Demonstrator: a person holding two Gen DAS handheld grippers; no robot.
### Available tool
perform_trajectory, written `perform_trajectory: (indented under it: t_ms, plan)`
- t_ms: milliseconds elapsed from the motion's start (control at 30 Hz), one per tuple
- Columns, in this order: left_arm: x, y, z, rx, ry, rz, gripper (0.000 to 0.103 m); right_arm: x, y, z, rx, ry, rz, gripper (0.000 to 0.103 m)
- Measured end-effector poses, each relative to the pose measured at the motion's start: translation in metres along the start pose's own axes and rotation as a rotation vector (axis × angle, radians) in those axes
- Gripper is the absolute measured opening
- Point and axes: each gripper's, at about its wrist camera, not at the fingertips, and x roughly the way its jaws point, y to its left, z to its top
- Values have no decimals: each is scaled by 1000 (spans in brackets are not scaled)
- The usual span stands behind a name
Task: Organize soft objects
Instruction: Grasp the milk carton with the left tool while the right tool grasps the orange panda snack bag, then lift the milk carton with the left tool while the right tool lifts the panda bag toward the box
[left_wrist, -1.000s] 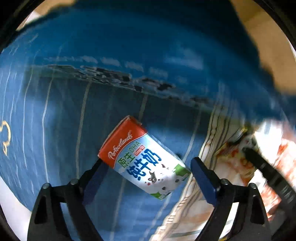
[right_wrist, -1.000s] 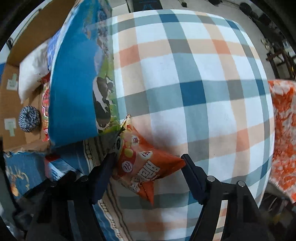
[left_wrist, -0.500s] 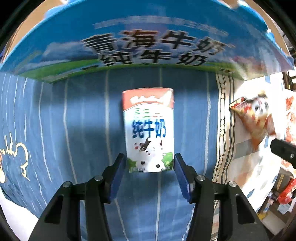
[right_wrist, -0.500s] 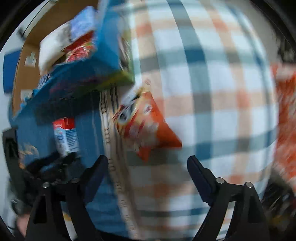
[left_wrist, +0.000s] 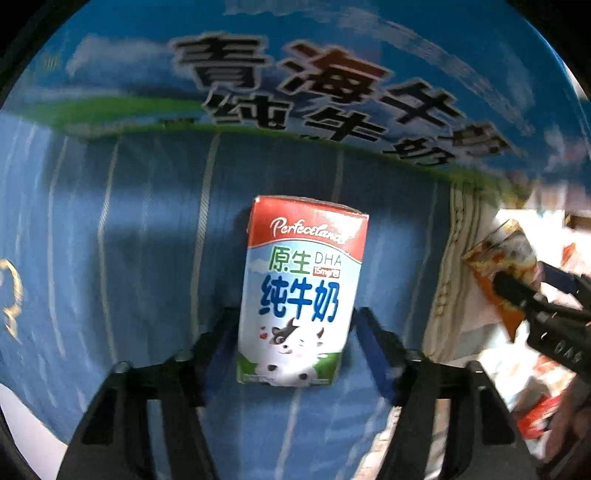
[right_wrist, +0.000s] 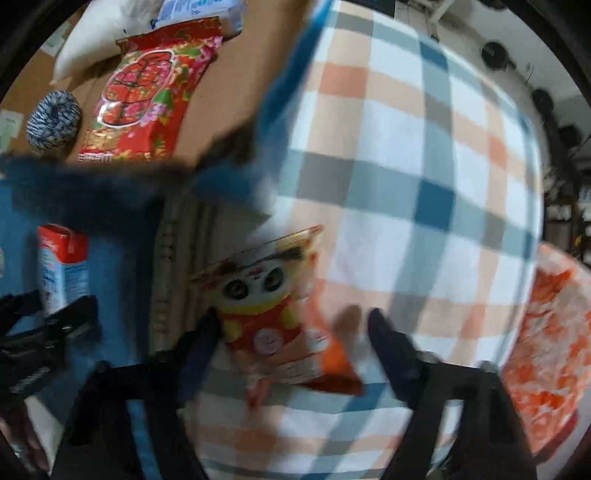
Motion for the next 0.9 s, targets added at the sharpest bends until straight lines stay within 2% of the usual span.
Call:
perform_trajectory:
  t_ms: [67,133,200,233,367,533,567,667,800,900]
  plan:
    - [-2,-6,-3,47,-25,56,46,0,-3,-11,41,4,1,60]
    - [-3,-5,-5,52,-37,57,46,0,-4,-22,89,14,26,56]
    - [-3,-3,-13,48,-38,73,46,3,-8,-42,166,39,105,56]
    - [-3,2,-29,51,-39,80,46,4,-9,-50,200,43,147,55]
    - [3,7,-61,71,-13,107,46,8,-6,-80,297,30,224,55]
    - [14,10,-68,90,15,106,48,23,-12,-86,350,68,330,58]
    - [14,10,-66,88,10,109,48,20,-14,-84,350,69,333,64]
    - [20,0,-60,94,-2,124,49,-9,-23,-72,349,3,269,83]
    - [16,-10,-58,111,-25,140,46,-35,-20,-65,300,-46,183,84]
    - [11,-27,-64,112,-37,139,44,-39,1,-58,254,-29,154,84]
